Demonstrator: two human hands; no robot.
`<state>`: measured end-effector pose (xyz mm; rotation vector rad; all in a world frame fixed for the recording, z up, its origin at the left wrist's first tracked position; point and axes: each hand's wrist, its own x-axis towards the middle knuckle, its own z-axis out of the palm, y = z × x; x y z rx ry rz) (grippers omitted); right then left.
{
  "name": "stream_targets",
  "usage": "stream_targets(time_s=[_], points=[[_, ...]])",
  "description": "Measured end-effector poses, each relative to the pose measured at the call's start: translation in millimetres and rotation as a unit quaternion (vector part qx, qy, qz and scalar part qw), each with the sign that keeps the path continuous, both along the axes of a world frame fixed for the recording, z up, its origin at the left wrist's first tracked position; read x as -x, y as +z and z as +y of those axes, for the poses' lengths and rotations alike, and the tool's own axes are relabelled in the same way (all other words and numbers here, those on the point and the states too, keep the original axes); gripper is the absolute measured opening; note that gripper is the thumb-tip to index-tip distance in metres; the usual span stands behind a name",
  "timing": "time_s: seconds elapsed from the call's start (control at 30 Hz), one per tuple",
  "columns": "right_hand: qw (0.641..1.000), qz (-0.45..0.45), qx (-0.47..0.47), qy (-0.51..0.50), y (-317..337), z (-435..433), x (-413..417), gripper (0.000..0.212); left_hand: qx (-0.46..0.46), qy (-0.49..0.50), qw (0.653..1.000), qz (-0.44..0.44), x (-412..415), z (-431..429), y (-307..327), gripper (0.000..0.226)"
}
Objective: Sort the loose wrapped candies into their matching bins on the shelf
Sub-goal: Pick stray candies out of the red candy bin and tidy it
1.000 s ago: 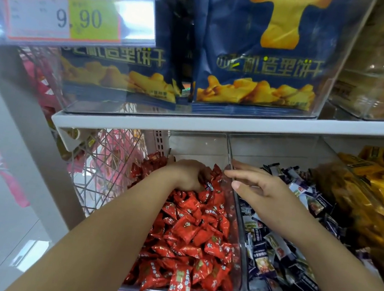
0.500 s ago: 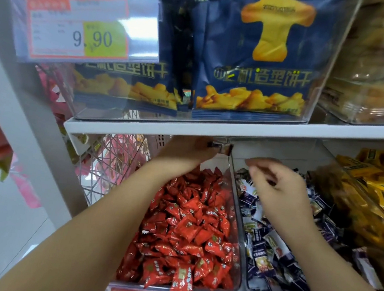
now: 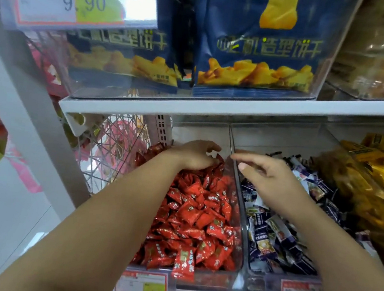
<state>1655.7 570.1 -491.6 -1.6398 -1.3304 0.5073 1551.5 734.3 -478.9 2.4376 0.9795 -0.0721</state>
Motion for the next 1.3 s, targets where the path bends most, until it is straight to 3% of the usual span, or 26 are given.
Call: stream_targets(time_s=[0.1,0.37,0.57,1.0,1.1,1.3], points=[[1.000,-0.004,0.005,0.007,0,4,-5,0.025,0.016,-0.033,0.997,0.071,-12,3,-8,0.059],[1.000,0.006,-0.010,-0.005,-2,9,-9,0.023,0.049,-0.065,0.979,0.189,-11,2,-11,0.051],[1.000,0.006,-0.001,-0.007,0,6,-7,0.022,0.009,-0.123,0.965,0.231,18,-16,11,0.044],[0.999,-0.002,0.031,0.016,4,-6,-3,0.029,0.073,-0.119,0.978,0.153,57,-26,14,0.031],[1.000,-0.003,0.028,0.005,6,-5,-1,0.030,0.047,-0.096,0.986,0.124,60,-32,23,0.031],[0.999,-0.034,-0.033,-0.017,12,-6,12,0.025,-0.054,-0.036,0.990,-0.125,96,-50,44,0.032]])
